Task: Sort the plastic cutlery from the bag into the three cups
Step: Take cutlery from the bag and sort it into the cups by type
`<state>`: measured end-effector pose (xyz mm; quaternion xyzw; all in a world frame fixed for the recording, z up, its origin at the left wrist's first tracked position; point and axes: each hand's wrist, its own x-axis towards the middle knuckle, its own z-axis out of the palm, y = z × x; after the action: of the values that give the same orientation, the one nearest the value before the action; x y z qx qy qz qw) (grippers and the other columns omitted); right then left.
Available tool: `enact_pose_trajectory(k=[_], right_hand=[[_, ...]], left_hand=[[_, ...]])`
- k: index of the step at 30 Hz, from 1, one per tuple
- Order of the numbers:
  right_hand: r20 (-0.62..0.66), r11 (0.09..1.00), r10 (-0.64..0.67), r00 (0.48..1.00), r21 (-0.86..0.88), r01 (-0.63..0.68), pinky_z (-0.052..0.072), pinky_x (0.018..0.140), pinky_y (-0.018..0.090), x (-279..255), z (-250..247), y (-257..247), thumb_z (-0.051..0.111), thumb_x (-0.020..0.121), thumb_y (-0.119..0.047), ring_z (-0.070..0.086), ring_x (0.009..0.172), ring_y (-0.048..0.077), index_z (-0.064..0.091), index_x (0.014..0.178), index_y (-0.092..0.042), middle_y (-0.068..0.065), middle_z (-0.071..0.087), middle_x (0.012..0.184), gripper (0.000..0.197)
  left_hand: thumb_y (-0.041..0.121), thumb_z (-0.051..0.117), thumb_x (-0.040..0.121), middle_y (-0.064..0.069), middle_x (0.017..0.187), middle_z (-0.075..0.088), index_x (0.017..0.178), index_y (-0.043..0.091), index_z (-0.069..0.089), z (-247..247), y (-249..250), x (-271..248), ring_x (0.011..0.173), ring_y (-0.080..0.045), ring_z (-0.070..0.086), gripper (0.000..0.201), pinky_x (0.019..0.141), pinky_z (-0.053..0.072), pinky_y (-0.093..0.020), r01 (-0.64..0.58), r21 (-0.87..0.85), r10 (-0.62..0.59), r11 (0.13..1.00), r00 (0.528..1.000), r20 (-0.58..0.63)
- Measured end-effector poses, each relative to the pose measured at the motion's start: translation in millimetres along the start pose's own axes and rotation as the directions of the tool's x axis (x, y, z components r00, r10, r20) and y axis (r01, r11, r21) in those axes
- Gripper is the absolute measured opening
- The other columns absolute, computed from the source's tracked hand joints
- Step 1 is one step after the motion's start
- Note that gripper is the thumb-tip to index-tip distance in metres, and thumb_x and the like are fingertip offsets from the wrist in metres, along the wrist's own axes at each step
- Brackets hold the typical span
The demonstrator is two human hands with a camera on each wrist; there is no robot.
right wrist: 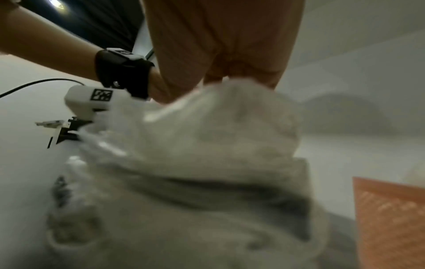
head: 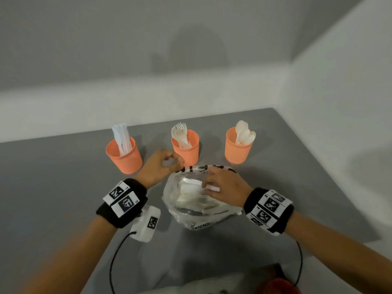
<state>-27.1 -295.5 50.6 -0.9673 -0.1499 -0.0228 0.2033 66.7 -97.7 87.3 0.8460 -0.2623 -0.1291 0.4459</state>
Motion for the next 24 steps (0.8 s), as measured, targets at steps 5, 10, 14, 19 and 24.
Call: enact_pose_trajectory(k=[5,10,14,19,24], right_hand=[[0.434,0.973,0.216,0.875,-0.019,-0.231,0.023,0.112,0.032,-6,22,-4,0.070,0.078,-0.039,0.027,0.137,0.022,0.031,0.143,-0.014,0.007,0.030,0.147,0.079],[0.448,0.963,0.269,0.852,-0.144,-0.229,0.028,0.110,0.038,-8,37,-11,0.069,0.077,-0.040,0.025,0.138,0.027,0.027,0.142,-0.015,0.009,0.021,0.150,0.081],[0.283,0.930,0.267,0.921,-0.327,-0.169,0.037,0.102,0.046,-2,43,-15,0.068,0.070,-0.054,0.035,0.126,0.029,0.046,0.129,-0.017,0.011,0.037,0.136,0.074],[0.233,0.947,0.311,0.921,-0.161,-0.279,0.033,0.104,0.036,1,50,-10,0.074,0.070,-0.038,0.037,0.126,0.026,0.040,0.130,-0.014,0.010,0.039,0.133,0.073],[0.183,0.934,0.346,0.920,-0.160,-0.319,0.025,0.112,0.038,9,52,-6,0.076,0.066,-0.044,0.033,0.130,0.025,0.030,0.139,-0.018,0.007,0.037,0.136,0.090]], left_hand=[[0.035,0.076,0.070,-0.005,0.122,0.057,0.113,0.018,0.062,35,-40,-34,0.113,-0.016,0.052,0.048,0.095,0.038,-0.026,0.228,0.103,-0.237,0.968,0.968,0.083],[0.009,0.068,0.079,-0.013,0.132,0.048,0.130,0.017,0.045,50,-50,-55,0.118,-0.031,0.049,0.056,0.099,0.043,-0.039,0.319,0.065,-0.323,0.945,0.944,0.063],[-0.004,0.060,0.080,-0.009,0.136,0.046,0.132,0.011,0.041,51,-51,-64,0.125,-0.025,0.043,0.058,0.098,0.032,-0.023,0.302,0.056,-0.305,0.952,0.951,0.054],[-0.006,0.058,0.078,-0.006,0.117,0.048,0.130,0.012,0.043,42,-48,-64,0.109,-0.036,0.053,0.058,0.091,0.046,-0.038,0.333,-0.031,-0.331,0.943,0.942,0.053],[-0.007,0.058,0.077,-0.015,0.116,0.054,0.128,0.012,0.044,35,-43,-56,0.081,-0.026,0.057,0.057,0.068,0.055,-0.038,0.345,-0.052,-0.343,0.937,0.938,0.051]])
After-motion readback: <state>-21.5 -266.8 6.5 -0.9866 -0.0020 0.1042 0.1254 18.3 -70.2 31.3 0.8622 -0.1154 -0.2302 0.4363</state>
